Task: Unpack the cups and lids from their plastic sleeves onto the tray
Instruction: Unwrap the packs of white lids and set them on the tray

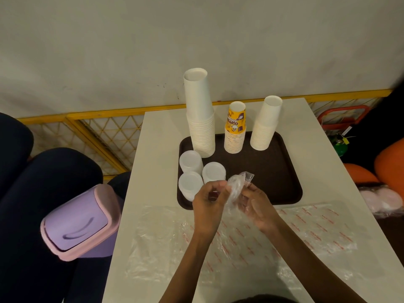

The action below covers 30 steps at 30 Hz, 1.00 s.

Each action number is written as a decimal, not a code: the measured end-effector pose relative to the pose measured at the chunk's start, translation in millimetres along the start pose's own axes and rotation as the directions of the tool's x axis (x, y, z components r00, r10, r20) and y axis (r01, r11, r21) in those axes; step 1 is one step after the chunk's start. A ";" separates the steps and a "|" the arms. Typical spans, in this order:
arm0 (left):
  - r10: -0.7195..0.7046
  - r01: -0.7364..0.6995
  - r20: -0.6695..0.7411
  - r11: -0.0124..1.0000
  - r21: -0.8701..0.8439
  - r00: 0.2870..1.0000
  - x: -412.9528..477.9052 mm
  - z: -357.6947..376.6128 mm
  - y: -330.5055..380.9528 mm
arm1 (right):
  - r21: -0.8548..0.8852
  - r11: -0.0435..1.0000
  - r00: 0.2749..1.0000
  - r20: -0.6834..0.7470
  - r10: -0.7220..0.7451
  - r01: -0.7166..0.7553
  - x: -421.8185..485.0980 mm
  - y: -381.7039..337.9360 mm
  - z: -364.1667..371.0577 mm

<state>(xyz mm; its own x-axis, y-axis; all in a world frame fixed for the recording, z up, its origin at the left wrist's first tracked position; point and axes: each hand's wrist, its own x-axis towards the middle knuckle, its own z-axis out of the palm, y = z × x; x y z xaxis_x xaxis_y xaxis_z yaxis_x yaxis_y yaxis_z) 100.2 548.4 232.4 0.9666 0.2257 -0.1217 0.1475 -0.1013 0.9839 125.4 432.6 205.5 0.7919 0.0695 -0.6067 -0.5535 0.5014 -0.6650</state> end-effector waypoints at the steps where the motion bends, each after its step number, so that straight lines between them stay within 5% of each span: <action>1: 0.032 -0.031 -0.005 0.999 0.020 0.999 0.3 1.2 -0.2 | -0.016 1.000 1.000 0.002 -0.004 0.004 -0.8 0.2 0.1; 5: 0.069 -0.067 -0.069 0.997 0.040 0.995 7.2 -2.9 -3.0 | -0.016 1.000 0.999 -0.039 0.005 -0.006 0.8 -4.8 -5.6; 17: -0.130 0.097 -0.164 0.975 -0.199 0.978 29.8 -13.6 0.7 | 0.041 0.997 0.988 -0.140 -0.058 0.065 5.8 -20.3 -40.0; 22: -0.175 0.135 -0.216 0.973 -0.186 0.961 37.4 -20.8 7.3 | -0.078 0.988 0.982 -0.124 -0.143 0.134 10.3 -32.6 -45.5; 26: -0.052 0.043 -0.226 0.998 -0.047 0.973 39.3 -21.7 14.1 | -0.512 0.783 0.888 -0.080 -0.452 0.353 2.8 -44.6 -40.5; 30: 0.014 -0.007 -0.189 0.999 0.037 0.982 38.2 -18.0 16.8 | -0.559 0.557 0.760 0.229 -0.608 0.614 -27.1 -50.5 -6.9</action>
<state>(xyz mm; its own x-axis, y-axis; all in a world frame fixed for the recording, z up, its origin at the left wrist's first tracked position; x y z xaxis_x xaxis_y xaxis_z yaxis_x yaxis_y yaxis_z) 135.9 572.7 246.7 0.9115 0.4033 -0.0813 0.1488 -0.1388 0.9791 130.2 399.5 252.5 0.9976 -0.0546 0.0430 0.0338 -0.1604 -0.9865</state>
